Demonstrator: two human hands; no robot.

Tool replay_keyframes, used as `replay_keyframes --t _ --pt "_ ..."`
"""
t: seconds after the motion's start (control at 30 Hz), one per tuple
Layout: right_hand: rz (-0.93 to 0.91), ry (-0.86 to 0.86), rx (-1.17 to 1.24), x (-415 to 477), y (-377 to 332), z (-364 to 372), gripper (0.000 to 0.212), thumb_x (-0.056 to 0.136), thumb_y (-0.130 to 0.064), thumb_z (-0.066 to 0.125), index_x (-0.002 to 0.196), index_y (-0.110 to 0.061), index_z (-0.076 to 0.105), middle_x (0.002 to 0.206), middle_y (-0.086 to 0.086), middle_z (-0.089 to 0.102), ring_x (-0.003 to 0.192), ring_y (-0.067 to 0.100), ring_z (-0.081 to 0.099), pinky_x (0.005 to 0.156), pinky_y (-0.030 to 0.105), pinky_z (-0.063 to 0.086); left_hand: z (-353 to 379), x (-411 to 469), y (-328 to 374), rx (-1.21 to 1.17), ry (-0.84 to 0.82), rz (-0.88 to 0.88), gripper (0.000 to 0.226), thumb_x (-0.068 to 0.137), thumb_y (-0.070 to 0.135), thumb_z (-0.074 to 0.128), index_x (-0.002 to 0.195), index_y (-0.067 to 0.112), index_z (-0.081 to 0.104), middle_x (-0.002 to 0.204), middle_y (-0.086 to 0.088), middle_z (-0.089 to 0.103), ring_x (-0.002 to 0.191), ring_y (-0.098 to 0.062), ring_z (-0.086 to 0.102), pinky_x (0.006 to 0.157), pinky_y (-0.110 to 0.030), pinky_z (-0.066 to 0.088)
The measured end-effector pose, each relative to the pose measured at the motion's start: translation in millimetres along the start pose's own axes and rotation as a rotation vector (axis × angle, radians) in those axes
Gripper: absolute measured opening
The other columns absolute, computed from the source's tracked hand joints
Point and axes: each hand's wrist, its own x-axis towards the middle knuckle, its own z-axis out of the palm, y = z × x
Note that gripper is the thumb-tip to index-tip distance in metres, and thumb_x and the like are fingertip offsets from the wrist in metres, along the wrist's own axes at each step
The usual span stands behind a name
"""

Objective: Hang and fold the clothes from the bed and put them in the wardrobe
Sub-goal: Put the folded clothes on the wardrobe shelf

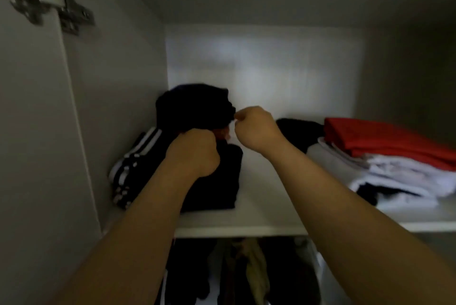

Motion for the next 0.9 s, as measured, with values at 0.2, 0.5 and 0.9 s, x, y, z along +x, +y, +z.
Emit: replay_keyframes --t 0.2,0.5,0.9 --pt "-0.084 0.282 0.182 -124 54 -12 0.020 0.096 -0.015 0.060 0.110 -0.020 0.073 0.109 -0.008 0.074 0.097 0.005 0.067 0.089 0.019 0.052 93 -114 29 -0.160 0.621 0.510 0.011 0.078 -0.001 0.060 0.073 0.008 0.064 0.071 -0.007 0.059 0.067 -0.023 0.052 0.060 -0.037 0.041" --pt "0.274 0.215 0.053 -259 202 64 0.015 0.094 -0.017 0.059 0.096 -0.031 0.058 0.088 -0.016 0.059 0.072 0.004 0.060 0.069 0.032 0.058 263 -163 21 -0.203 -0.081 0.193 0.025 0.097 0.018 0.054 0.121 0.013 0.060 0.124 -0.003 0.054 0.108 -0.018 0.056 0.087 -0.022 0.044" --pt "0.693 -0.282 -0.124 -197 307 112 0.033 0.104 -0.034 0.048 0.127 -0.011 0.051 0.118 0.011 0.060 0.097 0.024 0.064 0.087 0.039 0.055 371 -89 5 -0.070 -0.346 -0.234 0.095 0.103 0.025 0.052 0.150 0.043 -0.028 0.164 -0.023 -0.011 0.128 -0.034 0.054 0.092 -0.034 0.052"
